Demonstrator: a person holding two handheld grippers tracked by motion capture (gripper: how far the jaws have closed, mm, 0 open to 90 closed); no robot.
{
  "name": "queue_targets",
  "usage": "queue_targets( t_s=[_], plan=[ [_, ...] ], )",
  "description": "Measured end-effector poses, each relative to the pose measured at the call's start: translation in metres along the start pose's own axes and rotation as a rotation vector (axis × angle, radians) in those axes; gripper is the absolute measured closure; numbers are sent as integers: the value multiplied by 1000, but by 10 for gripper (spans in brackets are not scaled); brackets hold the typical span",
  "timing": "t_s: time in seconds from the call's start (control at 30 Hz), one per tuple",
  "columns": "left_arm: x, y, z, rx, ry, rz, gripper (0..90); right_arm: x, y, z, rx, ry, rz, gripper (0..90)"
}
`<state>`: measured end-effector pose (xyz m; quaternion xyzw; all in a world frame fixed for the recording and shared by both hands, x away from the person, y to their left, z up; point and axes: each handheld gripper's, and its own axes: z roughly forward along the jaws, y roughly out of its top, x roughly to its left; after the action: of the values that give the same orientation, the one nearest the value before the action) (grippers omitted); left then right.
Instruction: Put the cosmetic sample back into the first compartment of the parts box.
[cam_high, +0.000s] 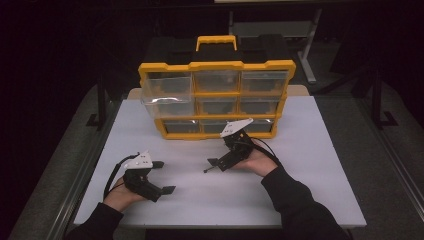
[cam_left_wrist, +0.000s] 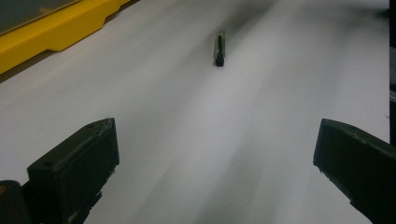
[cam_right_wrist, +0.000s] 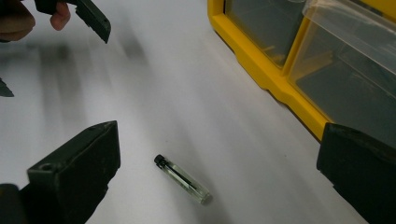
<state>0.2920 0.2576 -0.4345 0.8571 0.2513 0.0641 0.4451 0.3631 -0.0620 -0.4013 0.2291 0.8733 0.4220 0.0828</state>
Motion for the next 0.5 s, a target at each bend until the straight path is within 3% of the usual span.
queue_targets(
  t_s=[0.5],
  plan=[
    [0,0,0,4,-6,1,0,3,3,18,75,43,-35,0]
  ],
)
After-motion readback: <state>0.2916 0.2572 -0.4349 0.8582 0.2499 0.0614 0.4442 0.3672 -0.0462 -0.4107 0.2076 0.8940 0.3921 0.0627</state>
